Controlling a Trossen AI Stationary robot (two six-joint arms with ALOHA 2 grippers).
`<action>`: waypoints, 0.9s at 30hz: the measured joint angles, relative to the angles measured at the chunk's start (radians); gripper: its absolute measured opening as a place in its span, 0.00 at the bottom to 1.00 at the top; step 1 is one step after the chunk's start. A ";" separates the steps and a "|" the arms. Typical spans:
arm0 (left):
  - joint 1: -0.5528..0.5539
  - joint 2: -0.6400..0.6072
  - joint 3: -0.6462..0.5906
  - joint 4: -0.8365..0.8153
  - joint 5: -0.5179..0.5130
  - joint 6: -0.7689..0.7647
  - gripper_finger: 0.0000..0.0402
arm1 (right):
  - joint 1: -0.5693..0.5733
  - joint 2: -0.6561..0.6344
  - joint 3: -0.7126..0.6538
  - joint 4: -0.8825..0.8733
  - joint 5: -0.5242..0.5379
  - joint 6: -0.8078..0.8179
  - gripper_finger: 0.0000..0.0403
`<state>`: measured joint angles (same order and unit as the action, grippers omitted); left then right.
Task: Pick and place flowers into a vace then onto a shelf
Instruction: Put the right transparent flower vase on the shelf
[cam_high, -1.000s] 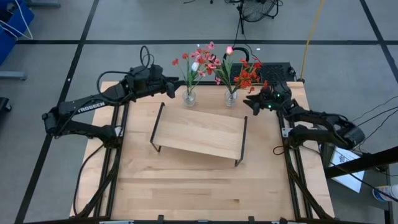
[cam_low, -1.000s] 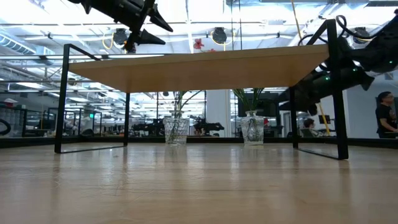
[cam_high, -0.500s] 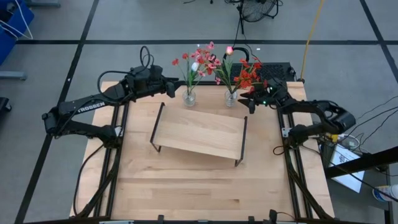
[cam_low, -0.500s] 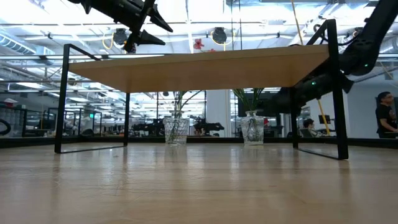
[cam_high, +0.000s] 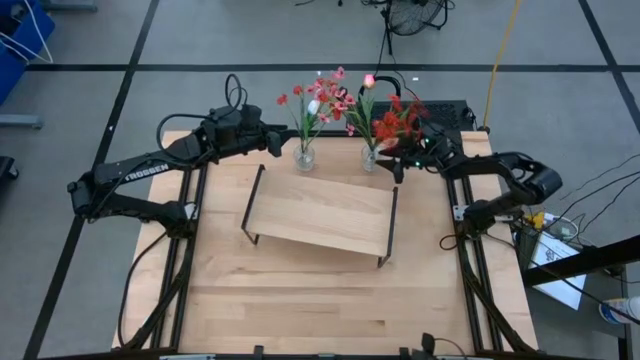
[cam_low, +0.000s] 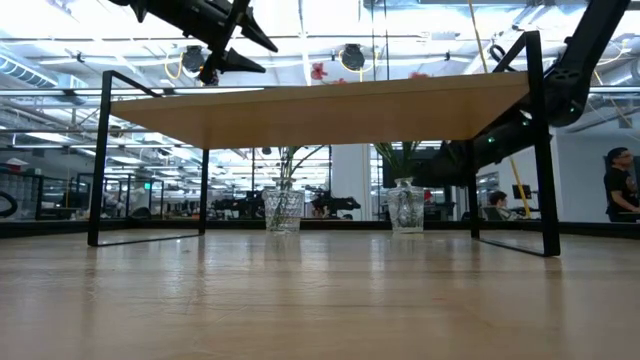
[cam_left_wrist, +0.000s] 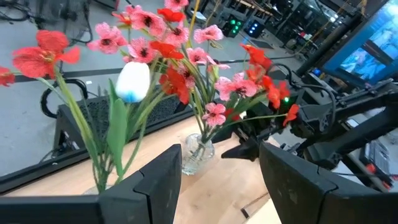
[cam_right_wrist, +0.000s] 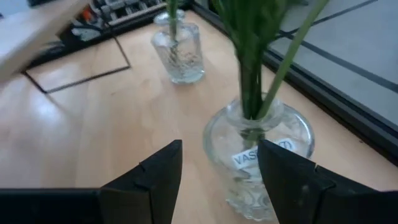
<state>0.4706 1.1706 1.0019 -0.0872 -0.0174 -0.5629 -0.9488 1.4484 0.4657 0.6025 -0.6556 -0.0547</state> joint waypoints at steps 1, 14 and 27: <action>0.000 0.000 0.000 0.000 -0.008 0.000 0.54 | 0.003 0.007 0.003 0.001 0.006 -0.008 0.50; 0.000 0.000 0.000 -0.025 -0.020 0.000 0.54 | 0.008 0.009 0.006 0.000 0.102 0.010 0.50; 0.000 0.000 0.000 -0.052 -0.039 -0.014 0.54 | 0.071 0.009 0.006 -0.006 0.122 0.038 0.59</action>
<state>0.4709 1.1706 1.0016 -0.1394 -0.0561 -0.5767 -0.8777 1.4570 0.4721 0.5963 -0.5335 -0.0166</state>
